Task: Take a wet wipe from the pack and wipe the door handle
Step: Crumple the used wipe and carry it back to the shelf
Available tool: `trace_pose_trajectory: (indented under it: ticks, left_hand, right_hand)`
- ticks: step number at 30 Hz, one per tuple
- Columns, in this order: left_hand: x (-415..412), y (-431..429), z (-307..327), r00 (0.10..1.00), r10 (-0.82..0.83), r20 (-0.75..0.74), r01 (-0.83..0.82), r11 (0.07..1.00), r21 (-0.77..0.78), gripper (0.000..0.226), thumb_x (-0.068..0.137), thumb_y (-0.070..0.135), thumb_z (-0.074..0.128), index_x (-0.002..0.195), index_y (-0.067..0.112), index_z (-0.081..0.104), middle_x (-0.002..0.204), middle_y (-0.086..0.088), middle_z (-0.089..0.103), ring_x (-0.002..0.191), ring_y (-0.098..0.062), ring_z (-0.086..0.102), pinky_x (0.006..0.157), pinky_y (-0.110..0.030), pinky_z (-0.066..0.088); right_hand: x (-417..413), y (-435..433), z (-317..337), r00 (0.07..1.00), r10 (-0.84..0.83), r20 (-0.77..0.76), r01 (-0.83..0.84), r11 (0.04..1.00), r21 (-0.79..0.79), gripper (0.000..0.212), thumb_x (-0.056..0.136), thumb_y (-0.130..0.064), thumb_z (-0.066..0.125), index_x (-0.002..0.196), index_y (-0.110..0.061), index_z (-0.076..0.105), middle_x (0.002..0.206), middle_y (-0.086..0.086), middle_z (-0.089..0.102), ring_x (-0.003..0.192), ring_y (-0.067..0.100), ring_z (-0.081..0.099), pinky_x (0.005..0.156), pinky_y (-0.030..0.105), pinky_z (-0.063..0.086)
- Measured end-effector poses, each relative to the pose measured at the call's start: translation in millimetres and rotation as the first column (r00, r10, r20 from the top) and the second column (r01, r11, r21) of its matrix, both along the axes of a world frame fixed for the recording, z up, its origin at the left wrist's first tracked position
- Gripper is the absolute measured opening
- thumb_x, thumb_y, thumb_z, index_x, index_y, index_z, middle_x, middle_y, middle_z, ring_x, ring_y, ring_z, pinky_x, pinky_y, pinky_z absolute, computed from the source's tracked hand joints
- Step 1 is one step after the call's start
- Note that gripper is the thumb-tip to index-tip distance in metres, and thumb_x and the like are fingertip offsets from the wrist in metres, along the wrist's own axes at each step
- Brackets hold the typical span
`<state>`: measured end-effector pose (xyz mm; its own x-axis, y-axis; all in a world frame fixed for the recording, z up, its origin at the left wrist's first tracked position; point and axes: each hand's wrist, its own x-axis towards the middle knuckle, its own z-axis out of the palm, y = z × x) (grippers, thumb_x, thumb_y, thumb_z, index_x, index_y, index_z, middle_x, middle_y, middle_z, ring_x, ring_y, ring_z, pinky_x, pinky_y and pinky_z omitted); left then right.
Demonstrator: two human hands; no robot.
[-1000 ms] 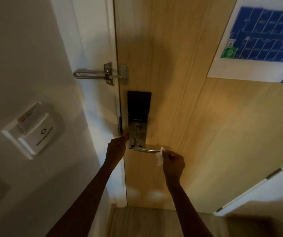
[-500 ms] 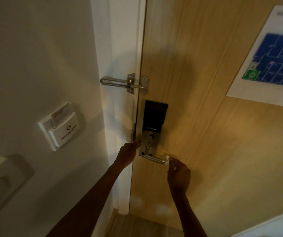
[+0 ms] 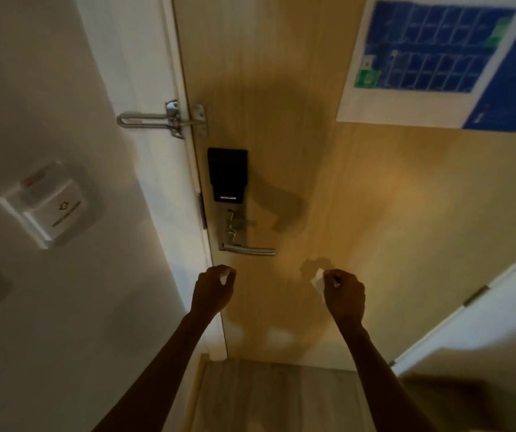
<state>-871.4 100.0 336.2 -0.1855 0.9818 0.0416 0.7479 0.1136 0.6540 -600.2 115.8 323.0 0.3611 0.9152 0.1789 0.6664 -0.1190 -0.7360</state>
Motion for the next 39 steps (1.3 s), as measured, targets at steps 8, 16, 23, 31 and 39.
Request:
trace_pose_trajectory:
  ticks: [8,16,23,31,39]
  left_hand:
    - [145.5,-30.0,-1.6,0.952,-0.301,0.053,0.304,0.951,-0.062,0.039,0.097,0.036,0.051,0.12,0.009,0.065,0.126,-0.007,0.067,0.113,-0.019,0.065,0.099,-0.029,0.05]
    - [333.3,-68.4,-16.7,0.782,-0.623,0.037,0.621,0.771,-0.14,0.038,0.095,0.038,0.053,0.116,0.009,0.066,0.121,-0.009,0.068,0.109,-0.024,0.064,0.095,-0.035,0.051]
    - [473.6,-129.3,-24.5,0.508,-0.861,-0.016,0.838,0.499,-0.22,0.038,0.098,0.037,0.048,0.12,0.009,0.063,0.125,-0.01,0.065,0.117,-0.028,0.059,0.1,-0.039,0.047]
    - [586.0,-171.6,-36.5,0.272,-0.962,0.017,0.924,0.256,-0.285,0.04,0.098,0.035,0.047,0.126,0.009,0.06,0.126,-0.012,0.064,0.119,-0.028,0.058,0.098,-0.036,0.046]
    - [688.0,-176.4,-44.3,0.041,-0.999,0.018,0.953,0.033,-0.301,0.04,0.1,0.025,0.047,0.133,0.004,0.053,0.131,-0.019,0.06,0.12,-0.032,0.057,0.096,-0.037,0.047]
  right_hand:
    - [121.1,-69.1,7.8,0.987,-0.154,-0.042,0.154,0.988,0.0,0.014,0.09,-0.02,0.06,0.092,-0.013,0.073,0.085,0.01,0.075,0.078,0.027,0.069,0.068,0.025,0.047]
    - [269.6,-186.6,-16.8,0.882,-0.442,-0.164,0.415,0.893,-0.173,0.018,0.079,-0.021,0.071,0.095,-0.014,0.072,0.092,0.007,0.075,0.078,0.022,0.069,0.07,0.027,0.052]
    - [353.1,-289.6,-24.3,0.708,-0.704,-0.058,0.673,0.697,-0.247,0.015,0.082,-0.019,0.066,0.094,-0.013,0.071,0.098,0.009,0.071,0.092,0.029,0.063,0.078,0.03,0.048]
    - [416.6,-361.1,-42.6,0.426,-0.902,-0.067,0.85,0.425,-0.311,0.021,0.083,-0.018,0.061,0.102,-0.016,0.07,0.101,0.009,0.071,0.084,0.027,0.067,0.061,0.026,0.047]
    - [485.3,-390.9,-55.2,0.194,-0.98,-0.037,0.914,0.195,-0.355,0.01,0.078,-0.014,0.059,0.082,-0.014,0.068,0.082,0.009,0.07,0.069,0.025,0.061,0.052,0.024,0.042]
